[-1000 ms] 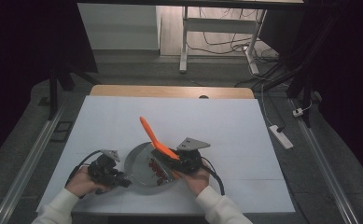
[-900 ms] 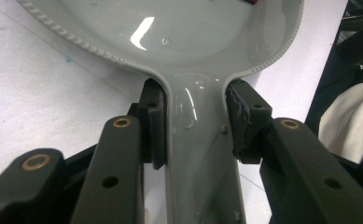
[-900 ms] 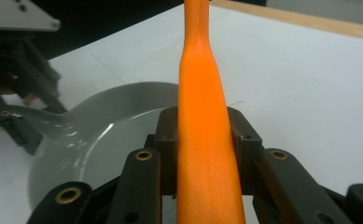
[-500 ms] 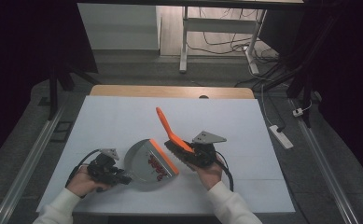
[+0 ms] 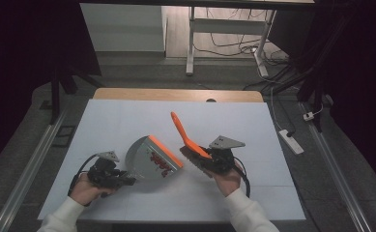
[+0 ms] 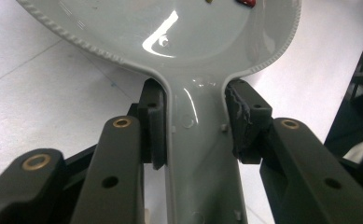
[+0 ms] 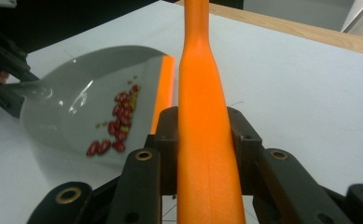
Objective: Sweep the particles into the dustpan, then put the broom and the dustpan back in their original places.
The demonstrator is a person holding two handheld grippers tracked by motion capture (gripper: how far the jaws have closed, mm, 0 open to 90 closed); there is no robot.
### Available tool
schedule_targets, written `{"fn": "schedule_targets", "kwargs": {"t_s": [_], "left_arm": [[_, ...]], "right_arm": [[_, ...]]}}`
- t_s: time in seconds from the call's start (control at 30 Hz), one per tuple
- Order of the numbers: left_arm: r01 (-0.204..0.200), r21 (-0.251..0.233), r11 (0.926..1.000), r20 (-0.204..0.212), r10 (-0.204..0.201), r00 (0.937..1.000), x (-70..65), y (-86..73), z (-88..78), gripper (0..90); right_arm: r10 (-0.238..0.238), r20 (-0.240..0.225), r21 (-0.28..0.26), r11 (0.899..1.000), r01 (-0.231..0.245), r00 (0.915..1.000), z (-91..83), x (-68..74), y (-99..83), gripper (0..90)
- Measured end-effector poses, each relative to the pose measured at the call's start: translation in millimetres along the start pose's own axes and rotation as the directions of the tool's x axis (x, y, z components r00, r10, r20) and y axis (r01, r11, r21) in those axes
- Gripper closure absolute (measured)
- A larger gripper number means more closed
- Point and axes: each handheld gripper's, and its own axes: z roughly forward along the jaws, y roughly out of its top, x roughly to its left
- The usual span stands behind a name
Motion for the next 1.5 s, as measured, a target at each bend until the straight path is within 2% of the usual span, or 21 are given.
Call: {"fn": "schedule_targets", "kwargs": {"t_s": [0.23, 0.4, 0.47, 0.7, 0.83, 0.97, 1.17, 1.27, 1.37, 1.5], "left_arm": [[0.060, -0.053, 0.9968, -0.032, -0.062, 0.9976, -2.7, -6.3, -4.2, 61.7], [0.100, -0.093, 0.9906, -0.051, -0.105, 0.9931, -5.5, -11.8, -6.0, 61.7], [0.120, -0.110, 0.9866, -0.067, -0.128, 0.9895, -6.4, -14.8, -7.2, 61.7], [0.195, -0.162, 0.9674, -0.115, -0.215, 0.9699, -7.5, -28.0, -12.3, 61.7], [0.233, -0.196, 0.9524, -0.133, -0.261, 0.9561, -7.7, -34.1, -15.8, 61.7], [0.270, -0.237, 0.9331, -0.151, -0.310, 0.9387, -7.9, -39.6, -18.7, 61.7], [0.321, -0.277, 0.9057, -0.175, -0.376, 0.9099, -7.2, -44.4, -19.2, 61.7], [0.343, -0.290, 0.8935, -0.193, -0.405, 0.8935, -6.8, -45.5, -18.8, 61.7], [0.363, -0.299, 0.8825, -0.209, -0.432, 0.8775, -5.8, -46.3, -17.9, 61.7], [0.392, -0.301, 0.8692, -0.217, -0.463, 0.8596, -4.6, -47.2, -15.9, 61.7]], "right_arm": [[0.015, 0.012, 0.011, 1.000, -0.015, 0.9998, -20.7, -12.1, -5.2, 70.0], [0.026, 0.011, 0.037, 0.999, -0.027, 0.9996, -33.6, -20.2, -12.3, 70.0], [0.032, 0.005, 0.050, 0.998, -0.032, 0.9995, -38.0, -22.8, -15.6, 70.0], [0.064, -0.018, 0.095, 0.994, -0.062, 0.9978, -50.0, -28.5, -27.6, 70.0], [0.074, -0.028, 0.105, 0.992, -0.071, 0.9968, -54.5, -29.3, -31.3, 70.0], [0.084, -0.032, 0.111, 0.991, -0.080, 0.9959, -59.6, -29.8, -33.4, 70.0], [0.104, -0.030, 0.114, 0.988, -0.100, 0.9942, -67.8, -31.8, -37.2, 70.0], [0.111, -0.029, 0.115, 0.988, -0.107, 0.9935, -71.2, -32.7, -39.6, 70.0], [0.117, -0.025, 0.119, 0.986, -0.113, 0.9928, -73.9, -33.6, -41.9, 70.0], [0.130, -0.025, 0.129, 0.984, -0.125, 0.9912, -75.4, -35.3, -44.8, 70.0]]}}
